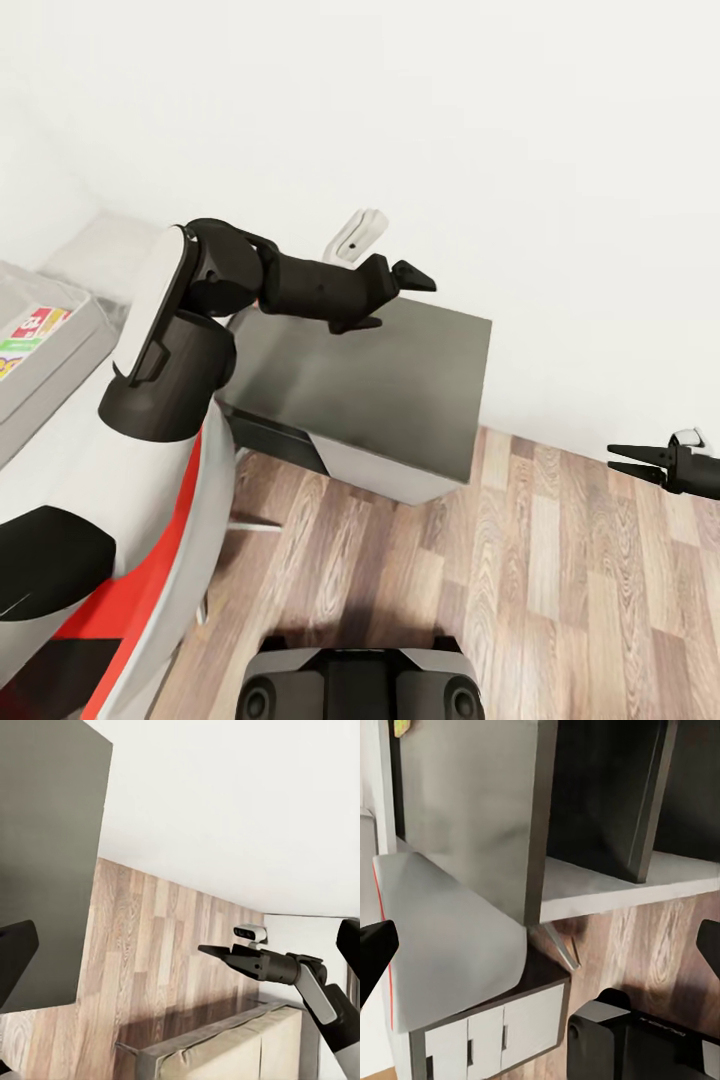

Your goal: Put all the toys in the child's room - the three board games (two on the bed and one on the table), the two jigsaw puzzles on the table, and the tennis ball on the table - inside the toy box on the table in the child's room.

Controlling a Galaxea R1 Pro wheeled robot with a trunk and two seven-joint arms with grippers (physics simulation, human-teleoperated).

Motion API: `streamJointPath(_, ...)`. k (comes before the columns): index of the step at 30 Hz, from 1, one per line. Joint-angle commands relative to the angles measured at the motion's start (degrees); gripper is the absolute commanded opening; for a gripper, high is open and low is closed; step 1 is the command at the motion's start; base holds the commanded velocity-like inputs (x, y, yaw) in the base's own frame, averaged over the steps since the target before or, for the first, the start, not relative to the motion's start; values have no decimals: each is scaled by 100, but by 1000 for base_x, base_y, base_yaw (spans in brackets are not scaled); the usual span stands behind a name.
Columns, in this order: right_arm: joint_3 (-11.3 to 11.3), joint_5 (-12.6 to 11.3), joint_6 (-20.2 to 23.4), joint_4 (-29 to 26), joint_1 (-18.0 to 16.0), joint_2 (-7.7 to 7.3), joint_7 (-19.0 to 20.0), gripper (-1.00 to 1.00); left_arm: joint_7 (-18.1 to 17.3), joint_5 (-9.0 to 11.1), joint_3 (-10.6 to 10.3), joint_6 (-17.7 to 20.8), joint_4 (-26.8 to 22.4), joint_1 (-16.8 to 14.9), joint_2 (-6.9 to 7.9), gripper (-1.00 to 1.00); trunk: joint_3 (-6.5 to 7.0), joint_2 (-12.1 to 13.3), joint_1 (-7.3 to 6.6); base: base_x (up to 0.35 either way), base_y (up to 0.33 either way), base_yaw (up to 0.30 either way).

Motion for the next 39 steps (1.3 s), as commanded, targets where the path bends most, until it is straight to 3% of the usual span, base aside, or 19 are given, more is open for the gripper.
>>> streamJointPath(1,39,-51,37,5,-15,-6,5,100,61,43,6,24,8,2,1,100,-8,-10,5,178,72,-36)
streamJointPath(15,39,-51,37,-13,-15,5,2,100,75,21,-15,34,61,134,88,100,-6,-10,5,233,102,-14)
streamJointPath(39,50,-50,37,-55,-8,40,3,100,72,-546,-15,37,88,554,220,100,-6,-10,5,45,20,-1)
